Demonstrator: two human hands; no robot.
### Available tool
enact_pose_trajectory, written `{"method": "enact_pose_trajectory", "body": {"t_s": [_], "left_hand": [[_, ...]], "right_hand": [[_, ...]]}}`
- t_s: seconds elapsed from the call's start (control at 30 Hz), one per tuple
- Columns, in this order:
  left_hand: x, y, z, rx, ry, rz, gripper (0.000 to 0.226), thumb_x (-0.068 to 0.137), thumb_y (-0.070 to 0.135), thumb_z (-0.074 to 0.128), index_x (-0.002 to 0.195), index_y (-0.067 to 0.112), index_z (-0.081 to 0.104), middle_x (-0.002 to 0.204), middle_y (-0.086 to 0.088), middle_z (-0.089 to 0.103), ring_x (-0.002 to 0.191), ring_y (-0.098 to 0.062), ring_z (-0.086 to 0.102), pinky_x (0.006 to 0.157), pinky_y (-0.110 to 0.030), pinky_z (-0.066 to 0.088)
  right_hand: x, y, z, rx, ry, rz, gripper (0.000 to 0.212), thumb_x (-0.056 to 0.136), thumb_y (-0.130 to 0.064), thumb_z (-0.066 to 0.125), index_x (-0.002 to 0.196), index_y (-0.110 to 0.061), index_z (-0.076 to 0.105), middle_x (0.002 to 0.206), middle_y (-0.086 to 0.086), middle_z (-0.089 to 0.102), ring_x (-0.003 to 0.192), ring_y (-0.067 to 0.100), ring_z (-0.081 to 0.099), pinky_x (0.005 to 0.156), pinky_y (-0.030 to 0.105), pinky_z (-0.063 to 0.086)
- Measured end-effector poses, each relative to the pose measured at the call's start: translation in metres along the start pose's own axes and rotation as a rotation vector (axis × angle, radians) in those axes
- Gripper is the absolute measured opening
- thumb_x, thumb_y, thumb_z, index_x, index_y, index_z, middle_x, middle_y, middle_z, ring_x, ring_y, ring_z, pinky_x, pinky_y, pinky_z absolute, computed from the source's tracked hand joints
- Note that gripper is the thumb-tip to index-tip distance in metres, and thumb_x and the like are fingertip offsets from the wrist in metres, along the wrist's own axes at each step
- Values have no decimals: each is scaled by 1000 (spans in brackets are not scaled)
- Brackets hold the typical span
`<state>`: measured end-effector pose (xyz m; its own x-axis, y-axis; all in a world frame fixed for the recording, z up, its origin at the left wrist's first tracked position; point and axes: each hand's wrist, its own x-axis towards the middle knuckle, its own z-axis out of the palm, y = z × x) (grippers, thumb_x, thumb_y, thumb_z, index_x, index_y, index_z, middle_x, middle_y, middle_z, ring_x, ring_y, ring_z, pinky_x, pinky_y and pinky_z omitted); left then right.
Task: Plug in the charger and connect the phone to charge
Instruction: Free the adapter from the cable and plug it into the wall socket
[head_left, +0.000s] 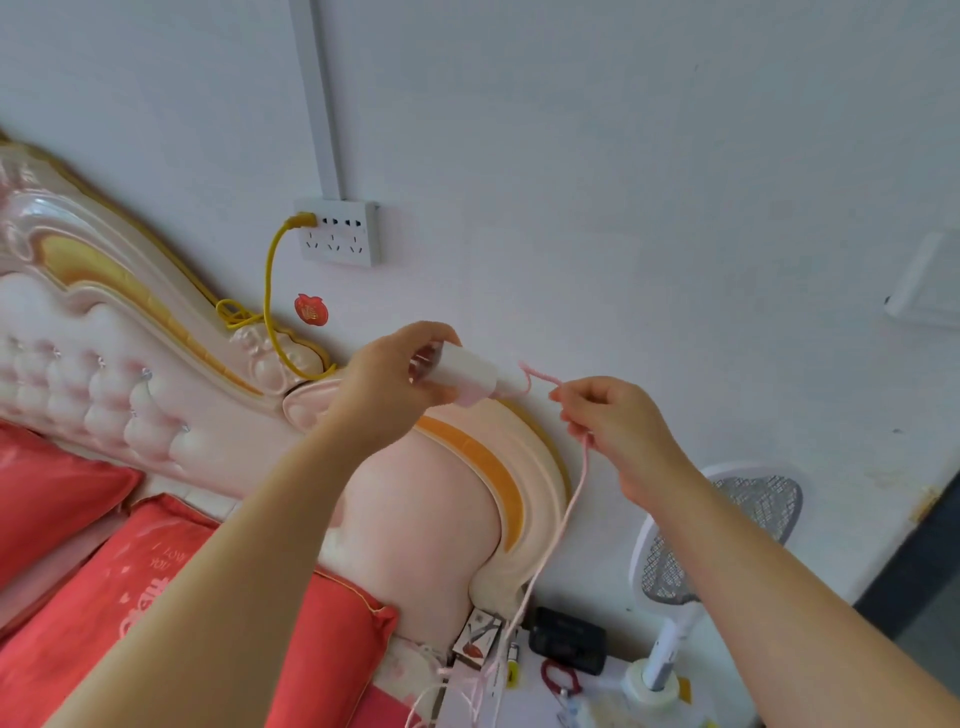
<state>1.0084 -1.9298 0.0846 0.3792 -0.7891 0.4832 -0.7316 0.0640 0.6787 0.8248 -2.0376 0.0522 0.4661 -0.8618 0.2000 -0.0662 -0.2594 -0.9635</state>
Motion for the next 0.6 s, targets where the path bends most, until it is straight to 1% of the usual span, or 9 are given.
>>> {"method": "enact_pose_trajectory", "body": {"t_s": [0.07, 0.1, 0.2, 0.27, 0.37, 0.47, 0.53, 0.57, 0.6], "left_hand": [[-2, 1, -8, -70, -127, 20, 47, 65, -2, 74, 87, 36, 59, 90, 4, 61, 88, -24, 61, 81, -30, 52], [-3, 4, -11, -115, -182, 33, 50, 64, -5, 74, 86, 37, 60, 92, 2, 62, 89, -22, 60, 82, -27, 52], [-4, 11, -13, -258, -273, 71, 51, 63, -12, 72, 86, 32, 63, 88, 4, 62, 84, -6, 60, 72, -13, 50], [-4, 17, -10, -358, -234, 78, 49, 64, -15, 69, 88, 28, 63, 86, 4, 60, 79, -2, 59, 70, -12, 48], [-2, 25, -1, -509, -90, 25, 46, 67, -14, 66, 90, 26, 61, 89, 4, 60, 81, -7, 59, 71, -17, 52], [2, 29, 8, -477, 26, -20, 44, 70, -9, 67, 90, 29, 58, 90, 2, 61, 89, -20, 59, 79, -31, 55], [4, 29, 10, -371, 59, -42, 44, 70, -4, 70, 95, 30, 56, 89, 1, 60, 92, -26, 60, 84, -37, 53], [5, 29, 11, -324, 60, -50, 46, 70, -1, 71, 99, 30, 55, 88, 3, 60, 91, -26, 61, 83, -36, 53], [6, 28, 12, -291, 60, -56, 48, 69, 1, 72, 102, 31, 52, 88, 4, 60, 90, -24, 61, 80, -32, 52]], "right_hand": [[3, 3, -1, 14, 118, -17, 18, 84, -14, 58, 69, -19, 66, 66, -1, 60, 62, 15, 52, 66, 29, 45], [4, 6, 0, 0, 161, -25, 19, 85, -15, 57, 69, -21, 65, 67, -1, 60, 63, 14, 53, 66, 30, 46], [4, 15, 5, -97, 188, -46, 17, 86, -18, 54, 74, -27, 60, 68, -4, 61, 62, 13, 57, 63, 24, 45], [2, 21, 9, -112, 132, -37, 18, 86, -15, 54, 76, -28, 62, 71, -5, 63, 68, 15, 61, 63, 22, 45], [-3, 27, 19, -196, -12, -9, 17, 86, -17, 56, 80, -29, 67, 77, -10, 65, 79, 11, 60, 67, 18, 43], [-6, 29, 25, -342, -132, -62, 19, 88, -22, 55, 101, -29, 67, 90, -13, 66, 91, 9, 61, 75, 16, 43], [-5, 22, 22, -244, -125, -99, 35, 86, -23, 59, 120, -31, 56, 104, -16, 63, 101, 6, 59, 84, 19, 42], [-4, 17, 20, -143, -110, -105, 40, 84, -25, 62, 122, -34, 52, 106, -20, 62, 102, 1, 58, 84, 17, 42], [-4, 11, 17, -44, -104, -109, 36, 83, -29, 64, 116, -38, 54, 104, -23, 64, 99, -3, 59, 82, 16, 43]]}}
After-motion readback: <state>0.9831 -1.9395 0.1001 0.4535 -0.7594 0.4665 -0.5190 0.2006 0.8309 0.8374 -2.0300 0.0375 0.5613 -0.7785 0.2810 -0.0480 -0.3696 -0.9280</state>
